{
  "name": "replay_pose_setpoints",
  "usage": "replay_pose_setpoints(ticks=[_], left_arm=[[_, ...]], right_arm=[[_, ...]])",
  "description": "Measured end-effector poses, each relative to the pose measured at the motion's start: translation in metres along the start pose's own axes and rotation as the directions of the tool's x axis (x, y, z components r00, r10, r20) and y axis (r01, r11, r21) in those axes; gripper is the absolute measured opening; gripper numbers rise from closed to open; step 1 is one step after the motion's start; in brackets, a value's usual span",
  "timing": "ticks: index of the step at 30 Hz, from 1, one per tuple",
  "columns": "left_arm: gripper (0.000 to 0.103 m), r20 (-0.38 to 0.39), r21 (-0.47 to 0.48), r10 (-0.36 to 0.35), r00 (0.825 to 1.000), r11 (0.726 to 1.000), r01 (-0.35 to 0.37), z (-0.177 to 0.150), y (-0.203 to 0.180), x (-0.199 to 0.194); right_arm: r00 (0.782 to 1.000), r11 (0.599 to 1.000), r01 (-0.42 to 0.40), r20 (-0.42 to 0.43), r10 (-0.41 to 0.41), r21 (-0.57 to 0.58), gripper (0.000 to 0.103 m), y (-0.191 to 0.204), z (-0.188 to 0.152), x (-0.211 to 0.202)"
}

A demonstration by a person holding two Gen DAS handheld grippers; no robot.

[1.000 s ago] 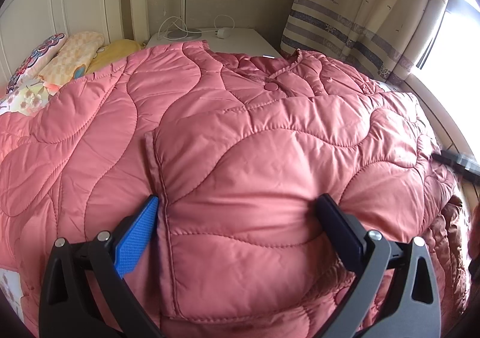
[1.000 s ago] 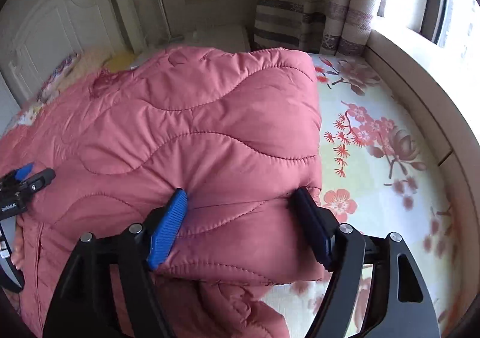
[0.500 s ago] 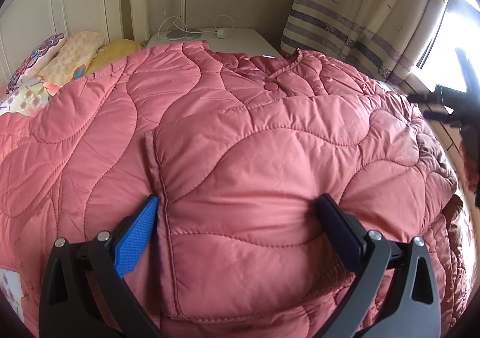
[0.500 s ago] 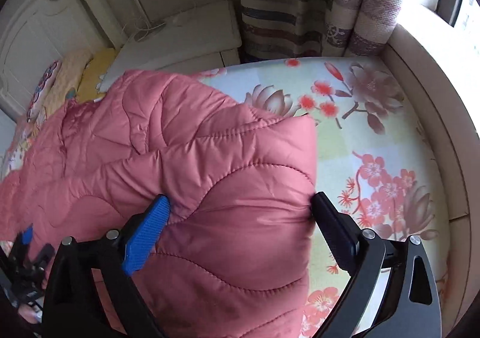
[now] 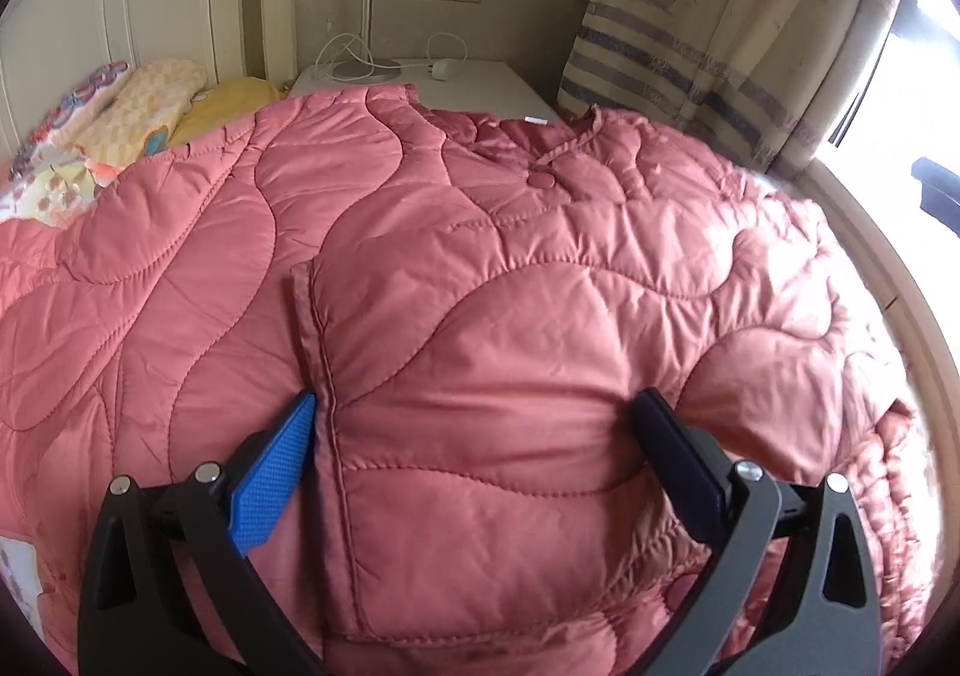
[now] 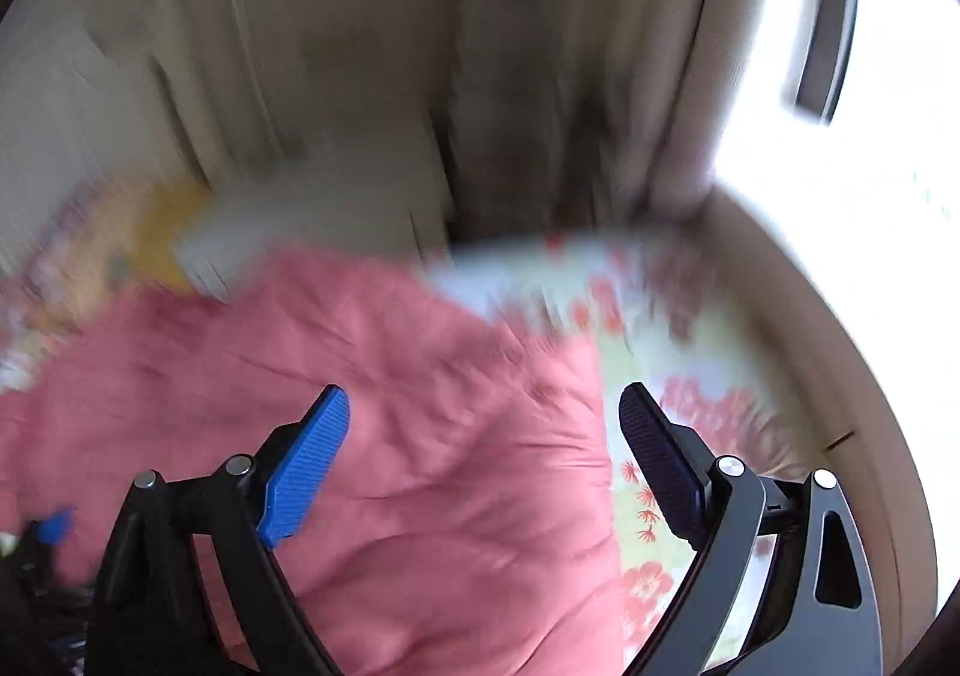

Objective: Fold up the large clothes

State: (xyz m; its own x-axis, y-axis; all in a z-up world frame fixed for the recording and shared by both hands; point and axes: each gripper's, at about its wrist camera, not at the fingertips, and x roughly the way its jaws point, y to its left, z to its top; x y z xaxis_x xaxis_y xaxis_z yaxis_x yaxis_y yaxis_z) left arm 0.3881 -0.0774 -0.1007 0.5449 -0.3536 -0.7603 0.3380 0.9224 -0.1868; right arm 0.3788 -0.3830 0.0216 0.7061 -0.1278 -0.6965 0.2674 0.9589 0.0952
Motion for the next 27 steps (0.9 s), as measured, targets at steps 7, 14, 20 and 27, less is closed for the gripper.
replay_pose_setpoints(ticks=[7, 14, 20, 27], left_arm=[[0.101, 0.192, -0.389, -0.054, 0.980, 0.913, 0.126, 0.000, 0.104, -0.098], [0.101, 0.242, -0.857, 0.324, 0.915, 0.514, 0.044, -0.122, 0.305, -0.209], [0.101, 0.291, -0.882, 0.359, 0.887, 0.459, 0.104, -0.127, 0.377, -0.228], [0.009, 0.308, -0.878, 0.463, 0.831, 0.474, 0.061, -0.083, 0.349, -0.242]], right_arm=[[0.993, 0.956, -0.119, -0.053, 0.108, -0.269, 0.092, 0.095, -0.072, -0.035], [0.975, 0.952, -0.120, -0.212, 0.060, -0.282, 0.096, 0.111, -0.120, 0.020], [0.971, 0.955, -0.146, -0.220, 0.089, -0.258, 0.096, 0.105, -0.118, 0.018], [0.975, 0.963, -0.209, -0.113, 0.191, -0.170, 0.096, 0.090, -0.105, -0.023]])
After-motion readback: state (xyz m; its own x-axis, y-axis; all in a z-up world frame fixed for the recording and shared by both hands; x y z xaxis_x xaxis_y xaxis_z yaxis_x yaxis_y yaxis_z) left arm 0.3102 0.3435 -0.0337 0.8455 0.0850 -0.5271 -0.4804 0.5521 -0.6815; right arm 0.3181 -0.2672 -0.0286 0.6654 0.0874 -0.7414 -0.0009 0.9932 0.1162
